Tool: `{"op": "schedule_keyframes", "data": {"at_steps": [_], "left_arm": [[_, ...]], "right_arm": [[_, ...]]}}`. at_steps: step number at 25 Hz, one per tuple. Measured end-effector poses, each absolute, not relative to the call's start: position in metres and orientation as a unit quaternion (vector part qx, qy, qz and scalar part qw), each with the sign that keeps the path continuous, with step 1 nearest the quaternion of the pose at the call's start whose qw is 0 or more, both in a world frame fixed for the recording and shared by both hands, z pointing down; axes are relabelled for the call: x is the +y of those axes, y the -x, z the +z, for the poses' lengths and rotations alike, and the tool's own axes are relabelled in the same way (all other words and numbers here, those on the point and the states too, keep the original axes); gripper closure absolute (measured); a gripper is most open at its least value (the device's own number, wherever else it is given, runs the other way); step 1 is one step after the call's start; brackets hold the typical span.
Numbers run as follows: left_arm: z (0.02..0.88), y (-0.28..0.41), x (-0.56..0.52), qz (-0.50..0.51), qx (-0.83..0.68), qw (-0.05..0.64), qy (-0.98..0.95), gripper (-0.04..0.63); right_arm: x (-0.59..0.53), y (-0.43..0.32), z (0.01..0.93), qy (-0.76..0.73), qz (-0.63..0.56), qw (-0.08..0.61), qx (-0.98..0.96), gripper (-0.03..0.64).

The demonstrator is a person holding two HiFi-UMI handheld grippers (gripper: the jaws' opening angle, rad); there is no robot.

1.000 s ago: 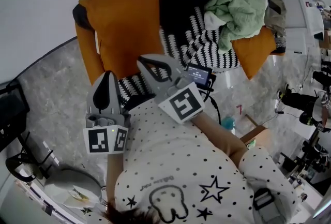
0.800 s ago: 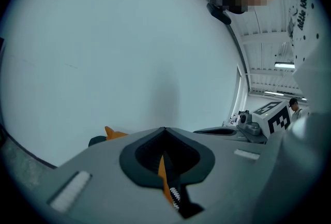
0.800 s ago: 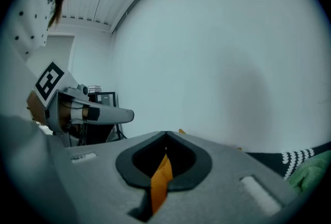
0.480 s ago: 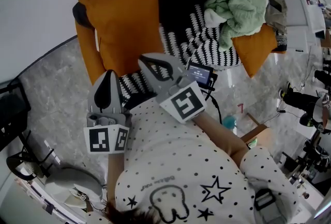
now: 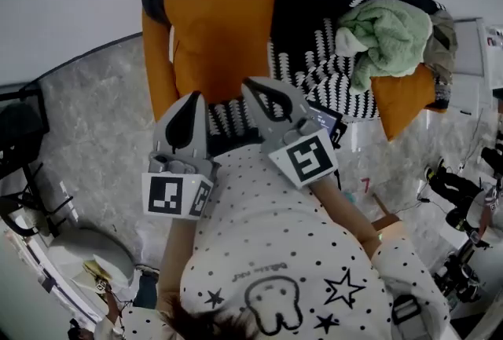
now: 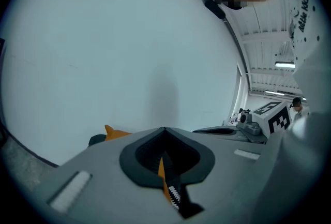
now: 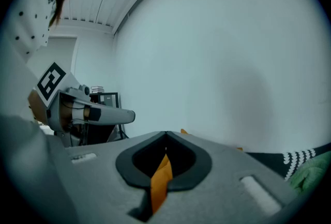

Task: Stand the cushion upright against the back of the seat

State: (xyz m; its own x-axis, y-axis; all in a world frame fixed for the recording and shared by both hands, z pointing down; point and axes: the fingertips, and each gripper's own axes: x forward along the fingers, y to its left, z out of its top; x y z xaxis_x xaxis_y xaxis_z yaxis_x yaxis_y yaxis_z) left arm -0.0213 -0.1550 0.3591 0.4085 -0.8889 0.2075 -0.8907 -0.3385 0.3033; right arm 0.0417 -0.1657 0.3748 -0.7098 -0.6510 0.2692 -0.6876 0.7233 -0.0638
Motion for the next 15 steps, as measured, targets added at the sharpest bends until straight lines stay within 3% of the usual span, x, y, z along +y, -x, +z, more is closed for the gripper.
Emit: {"op": "schedule_keyframes", "data": {"at_steps": [15], "left_arm": [[0.364, 0.069, -0.145, -0.009, -0.585, 0.195, -0.787, 0.595]], "right_arm": [[-0.163, -0.009, 0.388, -0.333, 0.070, 0.135, -0.931, 0.620]]}}
